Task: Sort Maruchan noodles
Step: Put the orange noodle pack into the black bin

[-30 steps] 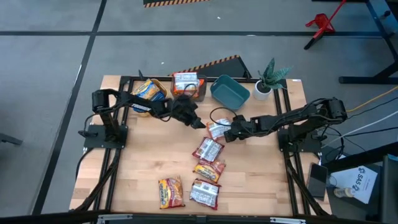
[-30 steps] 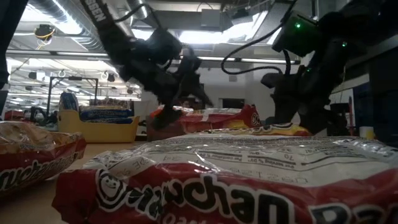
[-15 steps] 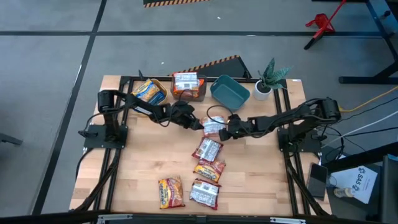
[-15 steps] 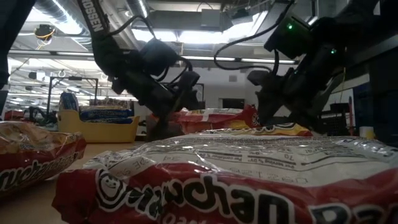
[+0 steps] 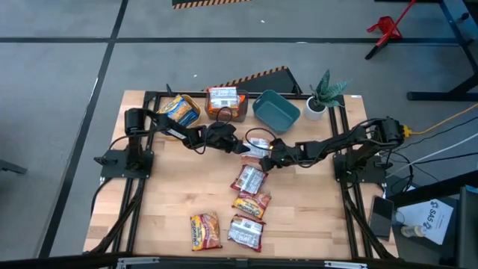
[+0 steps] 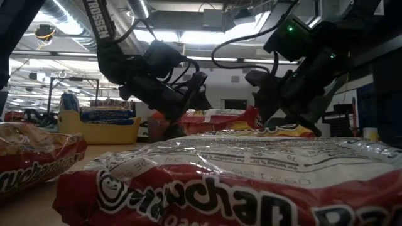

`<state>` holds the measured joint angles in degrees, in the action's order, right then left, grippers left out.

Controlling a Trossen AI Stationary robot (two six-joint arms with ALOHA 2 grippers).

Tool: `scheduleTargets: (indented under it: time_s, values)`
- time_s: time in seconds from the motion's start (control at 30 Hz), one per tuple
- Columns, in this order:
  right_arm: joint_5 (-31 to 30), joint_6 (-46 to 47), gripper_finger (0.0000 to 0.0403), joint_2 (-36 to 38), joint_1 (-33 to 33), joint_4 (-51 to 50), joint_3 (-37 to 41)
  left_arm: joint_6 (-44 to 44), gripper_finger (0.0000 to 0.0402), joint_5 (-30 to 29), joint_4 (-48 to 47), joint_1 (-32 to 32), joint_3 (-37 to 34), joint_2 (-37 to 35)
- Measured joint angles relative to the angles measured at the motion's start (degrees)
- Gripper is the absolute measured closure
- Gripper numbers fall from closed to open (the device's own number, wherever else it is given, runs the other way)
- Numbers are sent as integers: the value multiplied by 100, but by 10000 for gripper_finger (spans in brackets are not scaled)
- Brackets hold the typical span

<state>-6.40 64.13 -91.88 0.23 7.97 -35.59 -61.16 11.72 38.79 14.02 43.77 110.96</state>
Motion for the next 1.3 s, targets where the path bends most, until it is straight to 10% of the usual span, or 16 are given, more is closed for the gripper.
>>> scheduleTargets:
  time_s: [0.83, 1.3]
  values:
    - [325, -172, 171, 390, 9, -588, 7, -416, 393, 60, -78, -338, 153, -378]
    - [96, -474, 171, 1978, 9, -800, -9, 8, 401, -340, -637, 81, 167, -1844]
